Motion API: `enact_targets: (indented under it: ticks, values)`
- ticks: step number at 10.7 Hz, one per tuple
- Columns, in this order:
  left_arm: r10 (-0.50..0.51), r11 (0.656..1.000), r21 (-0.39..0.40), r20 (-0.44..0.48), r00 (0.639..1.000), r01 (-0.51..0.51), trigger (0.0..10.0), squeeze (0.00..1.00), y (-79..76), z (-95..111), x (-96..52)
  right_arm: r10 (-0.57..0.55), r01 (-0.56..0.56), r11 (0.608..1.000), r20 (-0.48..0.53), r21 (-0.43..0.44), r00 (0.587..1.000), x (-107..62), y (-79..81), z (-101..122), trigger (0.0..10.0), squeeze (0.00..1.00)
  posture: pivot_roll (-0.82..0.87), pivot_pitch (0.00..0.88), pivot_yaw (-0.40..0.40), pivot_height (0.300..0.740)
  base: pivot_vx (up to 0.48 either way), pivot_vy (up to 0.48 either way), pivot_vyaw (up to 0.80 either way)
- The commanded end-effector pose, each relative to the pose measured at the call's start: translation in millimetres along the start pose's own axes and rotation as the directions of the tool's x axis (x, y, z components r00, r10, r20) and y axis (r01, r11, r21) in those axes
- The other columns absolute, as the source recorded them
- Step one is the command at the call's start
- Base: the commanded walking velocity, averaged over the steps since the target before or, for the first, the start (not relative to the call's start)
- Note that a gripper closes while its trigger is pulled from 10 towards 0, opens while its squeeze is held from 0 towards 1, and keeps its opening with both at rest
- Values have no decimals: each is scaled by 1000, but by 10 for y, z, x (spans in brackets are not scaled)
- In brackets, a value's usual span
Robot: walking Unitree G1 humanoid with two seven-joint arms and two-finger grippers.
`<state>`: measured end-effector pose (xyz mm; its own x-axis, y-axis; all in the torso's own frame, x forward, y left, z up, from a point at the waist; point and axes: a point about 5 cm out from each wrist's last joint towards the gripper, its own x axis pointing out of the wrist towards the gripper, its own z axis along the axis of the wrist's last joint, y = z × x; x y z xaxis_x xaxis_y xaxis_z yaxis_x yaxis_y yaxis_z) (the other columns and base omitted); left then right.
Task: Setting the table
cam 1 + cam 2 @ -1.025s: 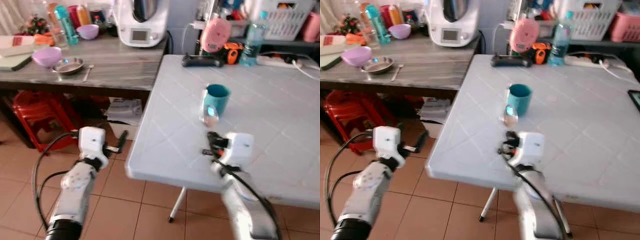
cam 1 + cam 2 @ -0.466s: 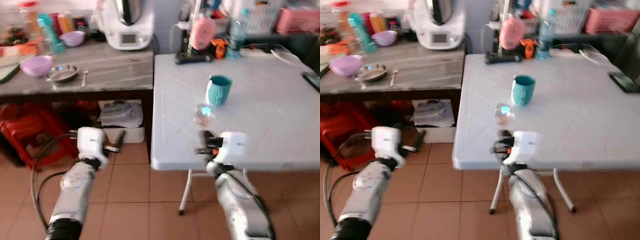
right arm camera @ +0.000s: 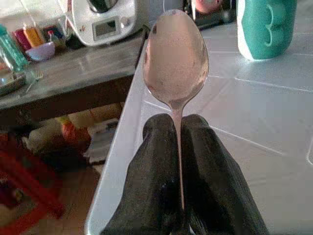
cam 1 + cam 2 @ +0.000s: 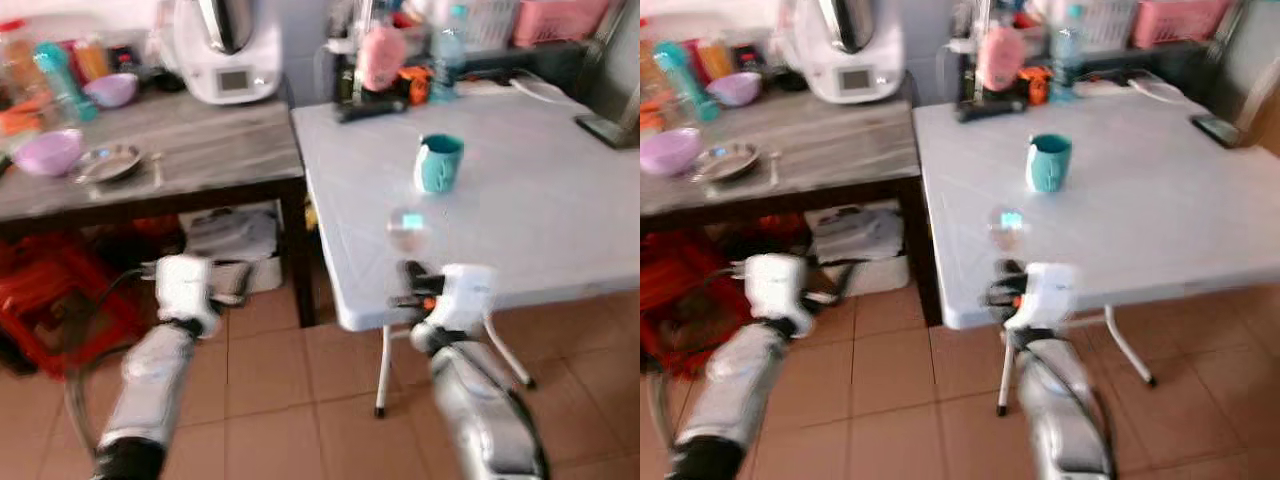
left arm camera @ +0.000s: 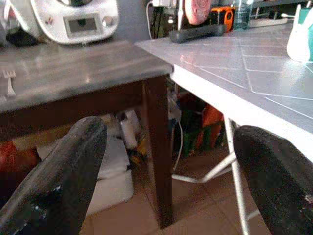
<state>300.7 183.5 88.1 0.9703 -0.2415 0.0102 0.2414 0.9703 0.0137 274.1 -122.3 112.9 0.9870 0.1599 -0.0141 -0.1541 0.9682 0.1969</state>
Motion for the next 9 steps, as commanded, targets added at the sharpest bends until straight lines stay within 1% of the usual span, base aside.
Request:
enact_targets:
  ticks: [1,2,5,9]
  values:
    - [-30,1000,1,14,999,30,10000,0,-84,31,45,-33,34,999,15,-9,999,-11,-99,40,10000,0,28,5,91,740,0,465,-450]
    - [-34,999,0,10,999,34,10000,0,-99,13,30,-42,43,999,17,-17,999,-26,-142,36,10000,0,29,5,93,740,0,476,0]
    - [-32,999,6,7,999,32,10000,0,-88,19,52,-24,25,1000,33,-16,999,7,-79,59,10000,0,31,0,95,740,0,479,0]
    - [8,999,31,3,1000,-8,10000,0,-32,19,56,-15,15,1000,33,-13,999,6,-79,54,10000,0,36,0,90,740,0,480,692]
